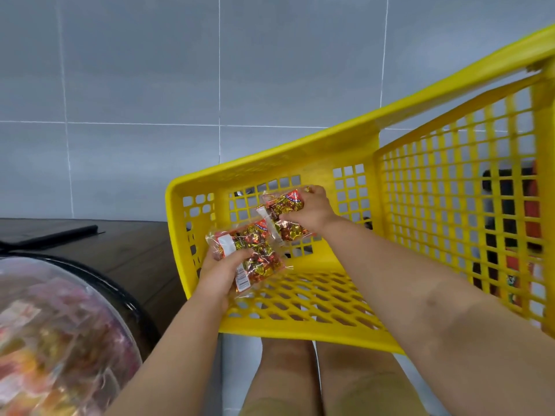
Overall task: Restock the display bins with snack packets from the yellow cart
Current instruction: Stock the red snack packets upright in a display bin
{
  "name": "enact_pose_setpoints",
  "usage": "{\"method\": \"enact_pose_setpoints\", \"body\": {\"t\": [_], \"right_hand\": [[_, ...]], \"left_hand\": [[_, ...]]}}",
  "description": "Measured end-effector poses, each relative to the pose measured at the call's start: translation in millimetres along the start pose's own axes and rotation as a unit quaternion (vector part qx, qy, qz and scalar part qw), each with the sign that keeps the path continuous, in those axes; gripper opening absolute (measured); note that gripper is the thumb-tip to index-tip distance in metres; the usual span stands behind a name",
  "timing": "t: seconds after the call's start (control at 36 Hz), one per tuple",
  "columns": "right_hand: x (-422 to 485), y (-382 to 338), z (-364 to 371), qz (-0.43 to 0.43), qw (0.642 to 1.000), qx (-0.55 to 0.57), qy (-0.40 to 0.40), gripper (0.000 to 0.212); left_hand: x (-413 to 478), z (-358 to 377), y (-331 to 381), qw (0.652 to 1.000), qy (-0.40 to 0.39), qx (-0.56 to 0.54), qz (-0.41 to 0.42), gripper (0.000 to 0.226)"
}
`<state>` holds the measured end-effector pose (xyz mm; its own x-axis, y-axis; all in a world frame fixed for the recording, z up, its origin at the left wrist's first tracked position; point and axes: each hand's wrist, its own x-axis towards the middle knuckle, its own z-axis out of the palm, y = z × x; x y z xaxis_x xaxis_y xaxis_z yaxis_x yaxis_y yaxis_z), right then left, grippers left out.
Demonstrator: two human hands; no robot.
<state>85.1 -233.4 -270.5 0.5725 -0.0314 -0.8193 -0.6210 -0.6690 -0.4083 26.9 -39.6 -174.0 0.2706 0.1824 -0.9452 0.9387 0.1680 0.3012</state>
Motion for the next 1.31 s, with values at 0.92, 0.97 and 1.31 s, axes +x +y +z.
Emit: {"method": "enact_pose_setpoints", "body": {"t": [0.92, 0.97, 1.31], "right_hand": [[-293, -169, -25, -0.238, 0.953, 0.163, -0.095, 0.078], [-314, -195, 1, -0.271, 0.944, 0.145, -0.120, 0.074], [-452, -333, 213, -0.431, 0.869, -0.023, -0.244, 0.100]], "left_hand": [[-266, -168, -44, 0.931, 0.050, -0.299, 0.201, 0.050], [-285, -200, -56, 0.919, 0.077, -0.324, 0.210, 0.060], [-391, -416, -163, 0.817, 0.227, -0.443, 0.291, 0.067]]}}
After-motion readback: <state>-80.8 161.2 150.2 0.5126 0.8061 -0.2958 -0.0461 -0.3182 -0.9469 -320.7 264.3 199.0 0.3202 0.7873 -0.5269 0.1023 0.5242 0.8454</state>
